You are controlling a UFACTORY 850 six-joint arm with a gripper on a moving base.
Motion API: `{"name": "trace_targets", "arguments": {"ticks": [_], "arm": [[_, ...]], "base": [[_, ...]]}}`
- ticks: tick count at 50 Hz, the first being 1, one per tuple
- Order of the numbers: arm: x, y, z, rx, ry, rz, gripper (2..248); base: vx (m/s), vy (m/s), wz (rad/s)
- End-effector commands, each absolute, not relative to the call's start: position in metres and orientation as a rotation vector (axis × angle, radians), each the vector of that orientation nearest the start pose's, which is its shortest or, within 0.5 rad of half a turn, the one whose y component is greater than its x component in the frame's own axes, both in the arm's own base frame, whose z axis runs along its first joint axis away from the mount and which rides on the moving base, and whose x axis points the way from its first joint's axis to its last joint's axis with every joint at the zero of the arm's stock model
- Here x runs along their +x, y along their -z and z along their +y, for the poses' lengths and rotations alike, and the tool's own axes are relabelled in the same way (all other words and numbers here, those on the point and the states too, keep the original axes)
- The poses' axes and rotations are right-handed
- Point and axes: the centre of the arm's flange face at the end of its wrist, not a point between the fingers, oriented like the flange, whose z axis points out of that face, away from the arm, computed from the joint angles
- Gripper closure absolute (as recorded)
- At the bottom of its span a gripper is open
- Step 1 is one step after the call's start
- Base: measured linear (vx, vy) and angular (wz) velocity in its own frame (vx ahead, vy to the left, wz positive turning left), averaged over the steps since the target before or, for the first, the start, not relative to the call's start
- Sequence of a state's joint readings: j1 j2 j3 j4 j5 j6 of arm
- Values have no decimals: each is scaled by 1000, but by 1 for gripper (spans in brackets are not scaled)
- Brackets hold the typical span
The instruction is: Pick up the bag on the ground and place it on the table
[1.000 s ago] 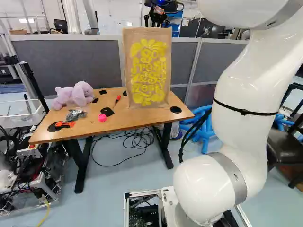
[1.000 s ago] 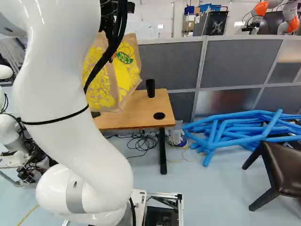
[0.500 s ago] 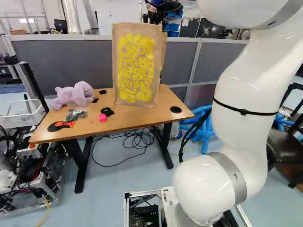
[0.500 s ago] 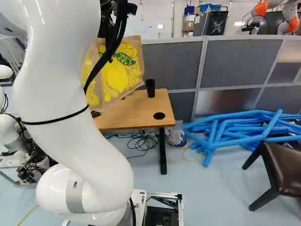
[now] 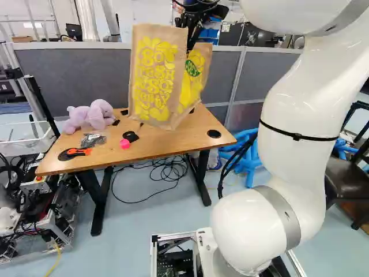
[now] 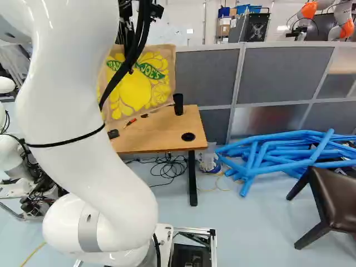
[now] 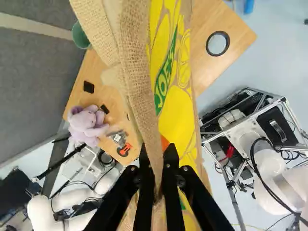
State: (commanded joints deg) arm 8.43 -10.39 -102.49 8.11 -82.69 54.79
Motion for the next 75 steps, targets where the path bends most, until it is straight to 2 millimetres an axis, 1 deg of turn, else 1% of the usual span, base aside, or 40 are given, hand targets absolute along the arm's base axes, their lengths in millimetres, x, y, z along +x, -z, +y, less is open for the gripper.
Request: {"name": "trace_targets", "arguments": {"ticks": [30, 50, 75], "arm": [[500, -823, 78, -2539, 146, 1603, 227], [514, -796, 79, -2387, 81, 1885, 227], [537, -758, 78, -2160, 78, 2216, 227]], "base": [[0, 0, 0], [0, 0, 0], [0, 0, 0]]}}
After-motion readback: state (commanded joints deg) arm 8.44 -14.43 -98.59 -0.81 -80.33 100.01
